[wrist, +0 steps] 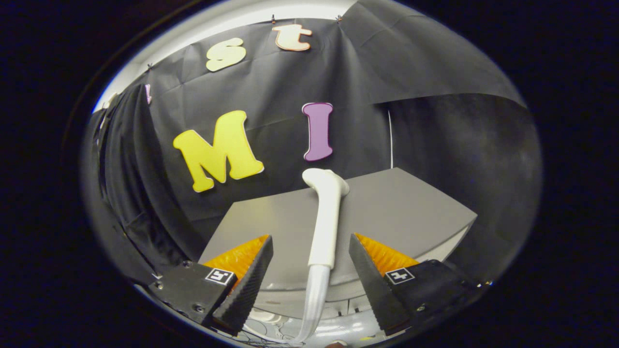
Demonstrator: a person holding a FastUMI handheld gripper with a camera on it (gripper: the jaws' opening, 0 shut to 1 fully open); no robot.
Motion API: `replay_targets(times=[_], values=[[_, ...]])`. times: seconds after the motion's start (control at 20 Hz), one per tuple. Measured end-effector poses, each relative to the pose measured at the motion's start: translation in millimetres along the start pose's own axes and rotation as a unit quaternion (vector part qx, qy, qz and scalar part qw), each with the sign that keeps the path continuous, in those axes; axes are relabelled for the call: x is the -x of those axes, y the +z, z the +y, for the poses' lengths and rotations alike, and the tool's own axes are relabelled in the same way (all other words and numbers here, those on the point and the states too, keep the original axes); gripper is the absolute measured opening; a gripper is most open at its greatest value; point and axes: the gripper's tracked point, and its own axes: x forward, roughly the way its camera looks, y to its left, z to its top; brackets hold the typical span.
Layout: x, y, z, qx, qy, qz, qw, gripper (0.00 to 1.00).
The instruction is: Iron the clothes twice with a garment steamer, once on the left side and once on the right side.
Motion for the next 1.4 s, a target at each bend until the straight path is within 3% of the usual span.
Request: replay_targets(times=[0.3, 0.6, 0.7, 0.8, 1.1, 1.4], values=[[-58, 3, -12, -0.015, -0.013, 0.051, 0.999, 0.97], [-81, -6, -12, -0.030, -0.015, 0.068, 0.997, 0.92], [-89, -20, -14, -0.032, -0.025, 0.093, 0.995, 0.83], [-93, -16, -16, -0.020, -0.035, 0.087, 0.995, 0.82], [-96, -17, -19, -0.026, -0.064, 0.061, 0.996, 0.45], [-71, -7, 11, -0.042, -0.048, -0.003, 0.998, 0.38]])
